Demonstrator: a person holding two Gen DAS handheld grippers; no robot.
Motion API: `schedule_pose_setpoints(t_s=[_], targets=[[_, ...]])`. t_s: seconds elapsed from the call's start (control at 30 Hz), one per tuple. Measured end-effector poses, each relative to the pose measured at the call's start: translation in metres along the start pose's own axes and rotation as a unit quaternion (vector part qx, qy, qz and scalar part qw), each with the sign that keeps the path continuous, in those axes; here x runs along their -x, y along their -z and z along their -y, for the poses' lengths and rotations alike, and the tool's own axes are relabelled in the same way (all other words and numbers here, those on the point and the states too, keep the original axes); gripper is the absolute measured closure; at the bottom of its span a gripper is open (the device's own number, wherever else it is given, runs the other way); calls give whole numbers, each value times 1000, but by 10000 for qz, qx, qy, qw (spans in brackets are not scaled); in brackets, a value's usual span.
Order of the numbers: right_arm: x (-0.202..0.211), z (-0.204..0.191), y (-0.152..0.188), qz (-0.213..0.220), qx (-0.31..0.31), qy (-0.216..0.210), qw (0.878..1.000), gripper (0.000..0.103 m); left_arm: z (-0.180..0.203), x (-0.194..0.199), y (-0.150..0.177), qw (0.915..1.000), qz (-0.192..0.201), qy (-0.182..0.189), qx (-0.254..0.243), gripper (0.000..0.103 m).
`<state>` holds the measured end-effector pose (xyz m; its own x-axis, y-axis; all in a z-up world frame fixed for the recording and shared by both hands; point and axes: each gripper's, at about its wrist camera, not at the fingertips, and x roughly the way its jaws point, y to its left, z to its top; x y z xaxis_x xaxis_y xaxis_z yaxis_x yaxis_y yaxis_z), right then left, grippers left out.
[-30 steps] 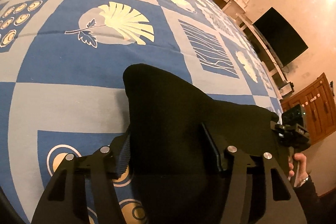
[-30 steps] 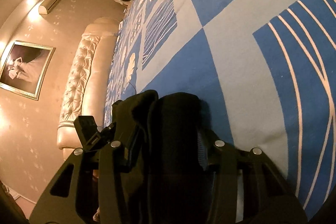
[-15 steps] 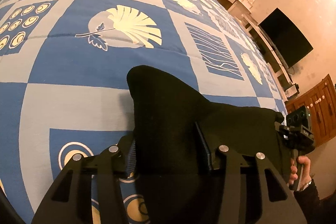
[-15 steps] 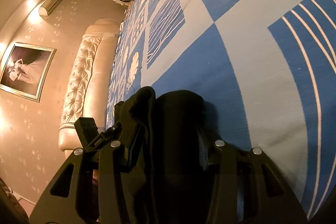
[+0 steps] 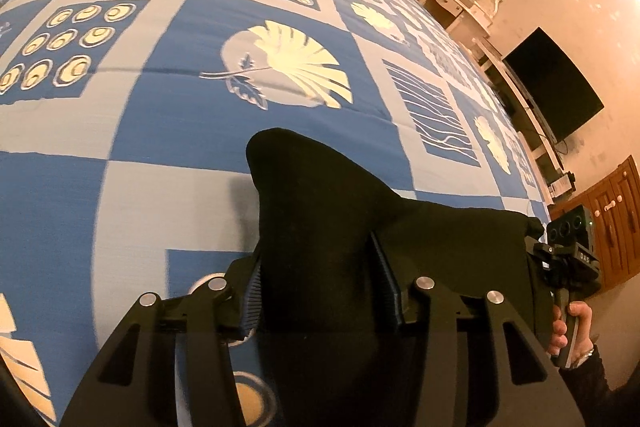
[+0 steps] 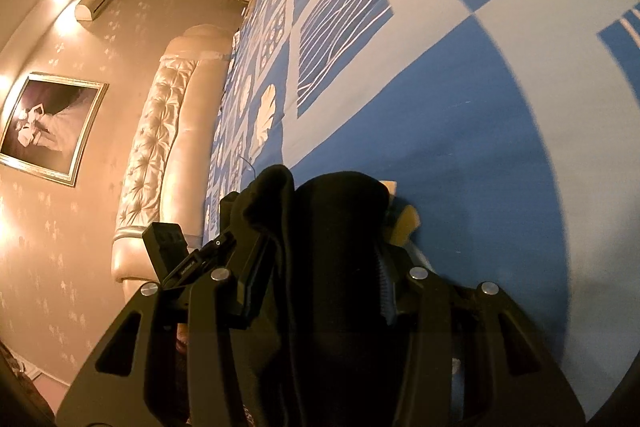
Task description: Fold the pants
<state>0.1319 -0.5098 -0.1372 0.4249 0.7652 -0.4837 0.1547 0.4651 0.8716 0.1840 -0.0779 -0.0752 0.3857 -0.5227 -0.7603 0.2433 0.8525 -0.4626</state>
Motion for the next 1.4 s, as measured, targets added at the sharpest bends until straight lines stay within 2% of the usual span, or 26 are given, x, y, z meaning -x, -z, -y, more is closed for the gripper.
schedule_pose_setpoints(t_s=[0.63,1.4], targets=[[-50,-29,4,-268,71,-131,9995,59,-49,31,-4,9995,130,-164,231,55],[-80,-49,13,-294,47,-259,9992,59,-81,43,-16,9990,175,-234,336,55]])
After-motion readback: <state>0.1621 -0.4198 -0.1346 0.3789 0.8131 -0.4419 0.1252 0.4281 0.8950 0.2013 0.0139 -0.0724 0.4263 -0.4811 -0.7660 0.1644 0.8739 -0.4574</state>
